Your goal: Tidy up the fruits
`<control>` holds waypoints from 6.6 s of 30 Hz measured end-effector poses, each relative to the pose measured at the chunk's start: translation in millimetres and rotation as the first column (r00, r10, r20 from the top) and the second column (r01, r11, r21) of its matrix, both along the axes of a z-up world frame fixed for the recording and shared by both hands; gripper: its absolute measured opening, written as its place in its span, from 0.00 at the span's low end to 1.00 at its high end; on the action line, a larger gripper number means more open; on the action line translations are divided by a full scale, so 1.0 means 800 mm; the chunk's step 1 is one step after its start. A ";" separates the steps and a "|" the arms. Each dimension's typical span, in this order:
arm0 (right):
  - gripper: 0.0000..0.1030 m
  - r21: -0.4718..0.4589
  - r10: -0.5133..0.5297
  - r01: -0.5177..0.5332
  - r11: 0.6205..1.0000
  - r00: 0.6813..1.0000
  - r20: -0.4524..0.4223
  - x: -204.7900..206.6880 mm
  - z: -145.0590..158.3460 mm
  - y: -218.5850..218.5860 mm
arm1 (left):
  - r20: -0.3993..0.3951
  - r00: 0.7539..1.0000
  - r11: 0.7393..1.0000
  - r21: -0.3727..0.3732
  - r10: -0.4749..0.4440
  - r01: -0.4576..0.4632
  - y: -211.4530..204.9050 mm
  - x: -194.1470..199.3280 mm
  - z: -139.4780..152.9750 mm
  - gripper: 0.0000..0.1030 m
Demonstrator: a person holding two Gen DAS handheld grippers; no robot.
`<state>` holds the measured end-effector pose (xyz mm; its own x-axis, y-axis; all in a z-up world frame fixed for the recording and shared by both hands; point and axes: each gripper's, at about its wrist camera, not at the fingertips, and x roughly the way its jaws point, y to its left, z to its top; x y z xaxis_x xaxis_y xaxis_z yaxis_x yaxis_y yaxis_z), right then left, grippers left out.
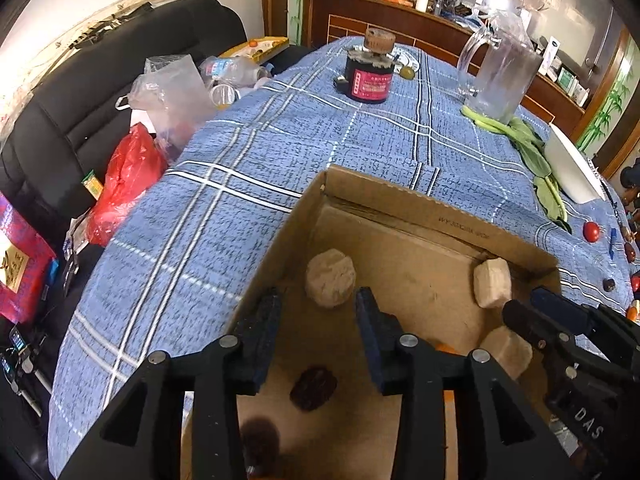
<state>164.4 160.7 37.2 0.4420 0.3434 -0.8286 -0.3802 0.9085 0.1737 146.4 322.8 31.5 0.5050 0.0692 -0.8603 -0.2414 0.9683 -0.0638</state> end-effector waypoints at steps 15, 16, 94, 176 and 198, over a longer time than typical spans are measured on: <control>0.41 0.061 -0.069 0.069 0.996 0.998 -0.008 -0.095 0.019 -0.108 | 0.111 0.993 0.997 0.068 -0.044 0.037 -0.082 -0.092 0.050 0.69; 0.41 0.063 -0.081 0.082 0.995 0.997 -0.012 -0.100 0.017 -0.121 | 0.107 0.992 0.996 0.066 -0.059 0.053 -0.094 -0.093 0.050 0.69; 0.28 -0.033 -0.395 0.396 0.918 0.918 0.034 -0.236 0.003 -0.400 | 0.098 0.811 0.814 -0.014 -0.577 0.580 -0.383 -0.142 0.015 0.25; 0.30 -0.061 0.342 -0.341 0.938 0.940 0.014 -0.113 -0.016 0.074 | 0.040 0.995 0.993 0.079 -0.090 0.086 -0.044 -0.208 -0.002 0.27; 0.48 -0.063 0.300 -0.297 0.953 0.954 0.029 -0.125 -0.004 0.048 | 0.015 0.999 0.996 0.078 -0.051 0.050 -0.040 -0.219 -0.007 0.52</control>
<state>64.5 199.2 34.0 0.3575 0.4171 -0.8356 -0.6407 0.7605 0.1055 -28.6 290.5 25.7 0.5240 0.1097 -0.8446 -0.1917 0.9814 0.0085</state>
